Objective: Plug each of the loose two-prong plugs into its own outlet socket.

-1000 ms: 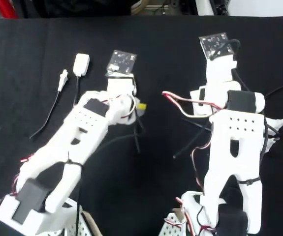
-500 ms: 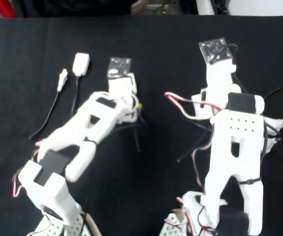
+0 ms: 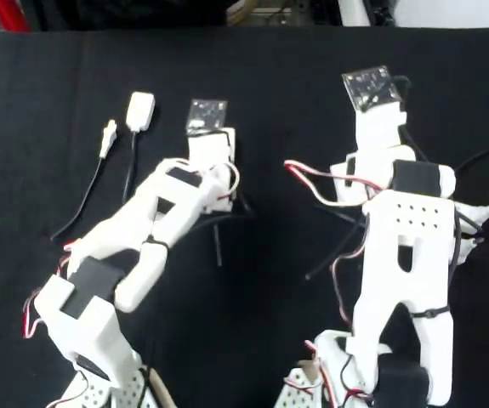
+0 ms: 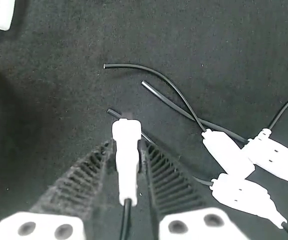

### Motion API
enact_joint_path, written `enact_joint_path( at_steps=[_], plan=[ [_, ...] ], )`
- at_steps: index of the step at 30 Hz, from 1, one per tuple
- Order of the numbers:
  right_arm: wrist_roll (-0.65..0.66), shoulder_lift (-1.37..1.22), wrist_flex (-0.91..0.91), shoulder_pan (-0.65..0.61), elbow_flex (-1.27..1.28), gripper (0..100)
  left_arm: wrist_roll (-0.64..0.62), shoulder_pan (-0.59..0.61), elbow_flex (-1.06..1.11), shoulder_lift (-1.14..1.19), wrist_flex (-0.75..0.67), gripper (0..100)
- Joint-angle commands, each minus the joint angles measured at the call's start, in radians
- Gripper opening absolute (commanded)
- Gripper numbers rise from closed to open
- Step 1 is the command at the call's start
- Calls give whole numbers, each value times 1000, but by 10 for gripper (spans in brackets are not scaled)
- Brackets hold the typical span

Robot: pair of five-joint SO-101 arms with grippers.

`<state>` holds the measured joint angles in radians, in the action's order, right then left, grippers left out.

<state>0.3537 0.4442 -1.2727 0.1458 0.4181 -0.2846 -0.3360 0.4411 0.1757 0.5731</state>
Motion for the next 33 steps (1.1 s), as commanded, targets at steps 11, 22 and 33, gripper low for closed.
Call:
enact_joint_path(
  at_steps=[11,22,33],
  plan=[
    [6,36,17,9,-5,11,137,30,-68,-106,407,30],
    [6,28,17,-54,-5,11,384,102,380,-706,454,30],
    [6,28,18,-68,12,11,443,226,618,-1097,410,34]
  ],
)
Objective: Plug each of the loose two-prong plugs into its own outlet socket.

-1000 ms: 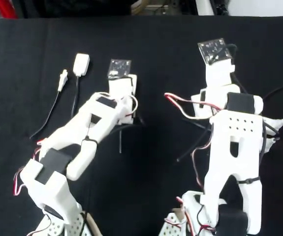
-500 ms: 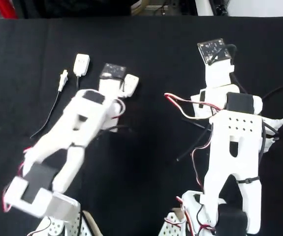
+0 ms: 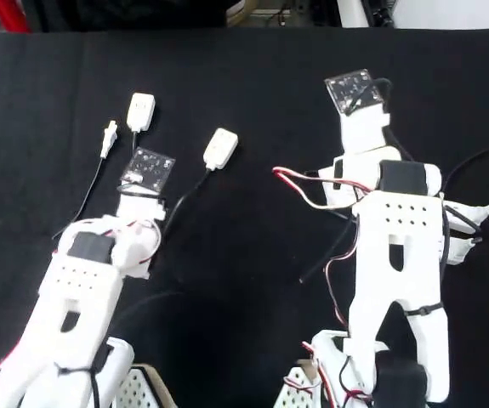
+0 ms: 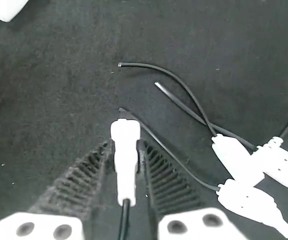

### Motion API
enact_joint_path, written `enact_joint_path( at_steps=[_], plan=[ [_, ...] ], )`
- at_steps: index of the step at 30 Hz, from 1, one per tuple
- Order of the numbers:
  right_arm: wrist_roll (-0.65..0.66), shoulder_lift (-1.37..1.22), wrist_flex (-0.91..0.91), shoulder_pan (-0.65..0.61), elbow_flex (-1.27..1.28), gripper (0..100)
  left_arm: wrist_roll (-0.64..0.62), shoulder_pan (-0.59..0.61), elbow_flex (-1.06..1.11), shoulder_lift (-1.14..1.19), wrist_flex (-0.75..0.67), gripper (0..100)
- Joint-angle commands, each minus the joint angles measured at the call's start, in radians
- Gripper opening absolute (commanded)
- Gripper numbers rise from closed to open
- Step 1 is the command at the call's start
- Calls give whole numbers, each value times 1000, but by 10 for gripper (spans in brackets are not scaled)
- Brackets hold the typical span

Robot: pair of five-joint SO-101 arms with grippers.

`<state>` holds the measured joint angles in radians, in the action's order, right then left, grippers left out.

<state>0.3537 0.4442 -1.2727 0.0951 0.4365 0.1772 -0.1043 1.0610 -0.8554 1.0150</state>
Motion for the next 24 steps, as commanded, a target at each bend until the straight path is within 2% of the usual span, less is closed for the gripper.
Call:
enact_joint_path(
  at_steps=[1,3,5,7,8,11,14,17,19,21,24],
  plan=[
    [6,27,18,-17,-7,11,-40,-18,-2,-81,-37,40],
    [3,27,18,-17,-7,11,-81,-35,-1,-110,-38,99],
    [3,27,18,-17,-7,11,-127,-64,-1,-120,-69,209],
    [3,27,18,-17,-7,11,-169,-79,35,-118,-167,310],
    [3,27,18,-17,-7,11,-173,-81,74,-110,-264,320],
    [-2,27,29,-17,-4,11,-97,-79,170,3,-542,280],
    [-3,27,48,-17,-2,11,-64,-79,137,250,-661,273],
    [-3,27,46,-17,-2,11,-72,-73,-41,508,-608,262],
    [-3,27,46,-17,1,11,-72,-71,-154,628,-534,215],
    [-3,27,48,-18,10,11,-63,-71,-219,675,-486,151],
    [0,27,48,-18,10,11,-63,-71,-220,667,-486,78]
  ],
)
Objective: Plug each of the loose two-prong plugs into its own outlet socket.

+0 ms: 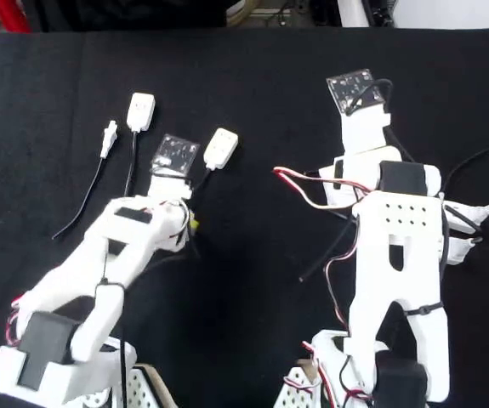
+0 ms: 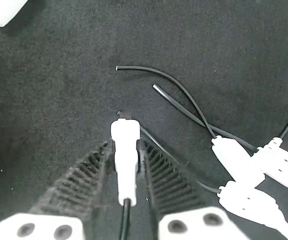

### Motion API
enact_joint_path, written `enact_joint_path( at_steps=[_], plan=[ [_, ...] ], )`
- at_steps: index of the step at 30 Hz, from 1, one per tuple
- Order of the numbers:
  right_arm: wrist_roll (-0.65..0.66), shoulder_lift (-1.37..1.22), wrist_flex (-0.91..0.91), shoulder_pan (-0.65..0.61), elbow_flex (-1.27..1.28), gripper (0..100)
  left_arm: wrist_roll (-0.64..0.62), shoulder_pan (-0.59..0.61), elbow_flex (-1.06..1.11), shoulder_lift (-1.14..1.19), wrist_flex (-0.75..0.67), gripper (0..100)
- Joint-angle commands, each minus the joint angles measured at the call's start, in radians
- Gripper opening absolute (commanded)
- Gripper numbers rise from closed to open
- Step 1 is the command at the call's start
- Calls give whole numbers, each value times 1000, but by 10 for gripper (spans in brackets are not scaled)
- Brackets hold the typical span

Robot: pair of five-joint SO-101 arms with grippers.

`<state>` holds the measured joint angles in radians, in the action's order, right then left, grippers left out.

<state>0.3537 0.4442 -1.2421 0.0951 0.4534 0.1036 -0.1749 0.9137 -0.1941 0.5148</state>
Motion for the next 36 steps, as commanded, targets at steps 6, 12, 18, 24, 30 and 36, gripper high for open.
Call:
enact_joint_path(
  at_steps=[6,12,18,24,30,36],
  plan=[
    [2,27,17,-18,-5,11,11,-12,-15,-75,61,30],
    [5,27,17,-18,-5,11,52,-7,217,-387,71,30],
    [5,27,29,-41,1,11,66,-1,383,-736,262,30],
    [5,27,31,-49,10,11,212,157,487,-1076,520,30],
    [5,27,31,-63,12,11,509,384,556,-1373,718,30],
    [35,25,26,-143,30,11,712,420,621,-1610,895,41]
  ],
)
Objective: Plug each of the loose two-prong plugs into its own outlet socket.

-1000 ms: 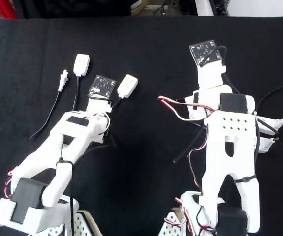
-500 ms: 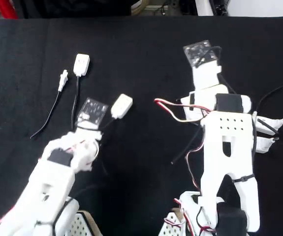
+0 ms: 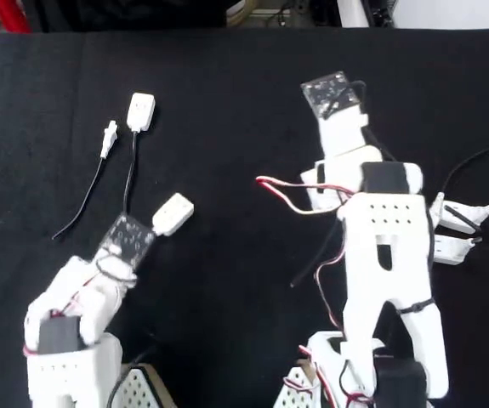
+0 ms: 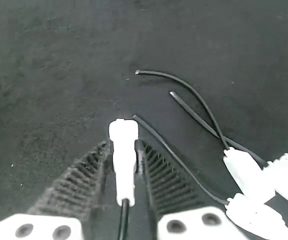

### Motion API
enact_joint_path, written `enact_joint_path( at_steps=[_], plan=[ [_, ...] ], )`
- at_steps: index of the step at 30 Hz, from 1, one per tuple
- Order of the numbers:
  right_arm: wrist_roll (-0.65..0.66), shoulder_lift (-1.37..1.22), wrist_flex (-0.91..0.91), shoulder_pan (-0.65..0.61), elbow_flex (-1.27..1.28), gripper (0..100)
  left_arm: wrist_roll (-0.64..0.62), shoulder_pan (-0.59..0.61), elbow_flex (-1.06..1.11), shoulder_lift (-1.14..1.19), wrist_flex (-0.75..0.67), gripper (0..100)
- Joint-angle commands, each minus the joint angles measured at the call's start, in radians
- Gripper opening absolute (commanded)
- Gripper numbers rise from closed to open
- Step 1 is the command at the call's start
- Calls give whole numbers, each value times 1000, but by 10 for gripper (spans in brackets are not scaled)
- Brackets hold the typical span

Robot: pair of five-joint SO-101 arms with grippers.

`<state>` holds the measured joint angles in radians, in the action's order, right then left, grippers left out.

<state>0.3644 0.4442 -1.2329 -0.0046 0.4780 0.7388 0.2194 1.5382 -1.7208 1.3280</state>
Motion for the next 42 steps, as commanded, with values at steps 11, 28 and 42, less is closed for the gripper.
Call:
enact_joint_path(
  at_steps=[11,28,42],
  plan=[
    [121,-259,84,-229,-136,11,-158,70,-24,-104,29,463],
    [189,-613,-25,-539,-572,11,-207,303,41,-103,-5,463],
    [68,-1050,-233,-609,-1101,11,-204,303,47,-101,8,463]
  ],
)
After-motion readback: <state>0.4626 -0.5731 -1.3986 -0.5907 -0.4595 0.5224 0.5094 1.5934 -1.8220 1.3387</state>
